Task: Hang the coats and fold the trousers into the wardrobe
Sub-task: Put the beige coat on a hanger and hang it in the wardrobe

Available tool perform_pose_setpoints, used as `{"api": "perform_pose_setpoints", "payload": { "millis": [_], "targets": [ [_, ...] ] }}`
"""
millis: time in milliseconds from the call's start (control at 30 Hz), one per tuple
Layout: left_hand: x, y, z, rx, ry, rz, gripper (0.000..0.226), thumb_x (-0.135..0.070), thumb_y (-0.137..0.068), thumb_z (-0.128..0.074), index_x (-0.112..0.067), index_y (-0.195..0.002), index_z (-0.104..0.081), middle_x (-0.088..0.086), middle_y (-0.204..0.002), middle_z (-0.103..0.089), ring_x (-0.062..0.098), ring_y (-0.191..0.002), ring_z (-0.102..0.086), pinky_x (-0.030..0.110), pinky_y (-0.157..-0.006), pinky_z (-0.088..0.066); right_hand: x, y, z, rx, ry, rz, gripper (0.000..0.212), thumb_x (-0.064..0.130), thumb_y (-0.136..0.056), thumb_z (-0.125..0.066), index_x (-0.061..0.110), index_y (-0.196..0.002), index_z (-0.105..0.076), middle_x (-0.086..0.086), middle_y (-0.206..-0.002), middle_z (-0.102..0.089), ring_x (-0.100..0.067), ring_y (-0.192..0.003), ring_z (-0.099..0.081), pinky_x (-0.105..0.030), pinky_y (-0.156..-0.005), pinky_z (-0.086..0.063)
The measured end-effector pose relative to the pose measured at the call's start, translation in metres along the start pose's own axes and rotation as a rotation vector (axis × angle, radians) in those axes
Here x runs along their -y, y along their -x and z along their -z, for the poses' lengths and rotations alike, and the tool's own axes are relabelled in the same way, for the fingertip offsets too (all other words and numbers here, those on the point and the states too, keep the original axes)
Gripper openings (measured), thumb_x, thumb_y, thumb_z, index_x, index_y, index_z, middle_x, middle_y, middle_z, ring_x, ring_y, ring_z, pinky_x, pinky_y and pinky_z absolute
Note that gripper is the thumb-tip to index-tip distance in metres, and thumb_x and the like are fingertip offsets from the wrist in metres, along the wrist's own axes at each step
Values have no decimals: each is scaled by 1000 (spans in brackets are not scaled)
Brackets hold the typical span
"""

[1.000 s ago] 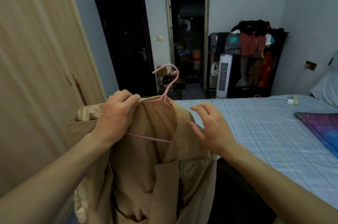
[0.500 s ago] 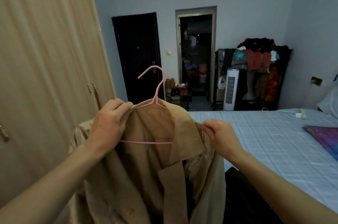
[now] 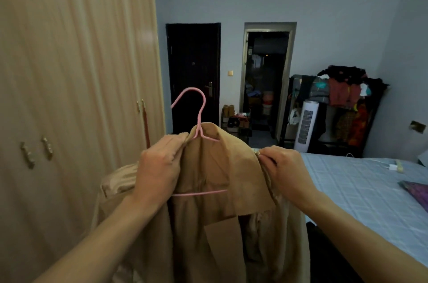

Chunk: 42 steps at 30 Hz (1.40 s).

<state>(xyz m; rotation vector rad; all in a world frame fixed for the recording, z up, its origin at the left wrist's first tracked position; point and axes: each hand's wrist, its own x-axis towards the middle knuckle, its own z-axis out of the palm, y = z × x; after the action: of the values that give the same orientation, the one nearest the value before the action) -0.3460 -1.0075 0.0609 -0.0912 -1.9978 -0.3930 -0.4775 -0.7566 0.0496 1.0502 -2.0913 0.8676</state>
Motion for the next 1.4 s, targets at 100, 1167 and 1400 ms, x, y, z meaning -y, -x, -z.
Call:
{"api": "perform_pose_setpoints", "payload": {
  "millis": [100,1167,1400],
  "targets": [
    [0,-1,-1,-101,-66,21,28,-16,-101,-52,-11,-120,-71,3,-111,-74,16,-99,-69,30,-90,-54,20,1,-10,-29,16,23,19,13,-95,-63,14,-77,-71,4,-68,-64,-12,-61,-59,-37,-59,-53],
    [20,-73,15,-359,-188,127,23,-5,-95,-53,-11,-108,-71,3,-104,-69,22,-96,-57,25,-85,-37,-13,-43,-10,-337,8,100,7,2,-91,-66,6,-88,-72,-2,-72,-65,-11,-56,-60,-16,-53,-48],
    [95,-79,20,145,-365,130,29,-8,-82,-74,-17,-110,-72,3,-108,-69,29,-102,-59,43,-87,-47,-25,-46,-7,-355,-23,96,16,15,-95,-61,5,-90,-72,0,-75,-65,-8,-60,-59,-10,-64,-47]
  ]
}}
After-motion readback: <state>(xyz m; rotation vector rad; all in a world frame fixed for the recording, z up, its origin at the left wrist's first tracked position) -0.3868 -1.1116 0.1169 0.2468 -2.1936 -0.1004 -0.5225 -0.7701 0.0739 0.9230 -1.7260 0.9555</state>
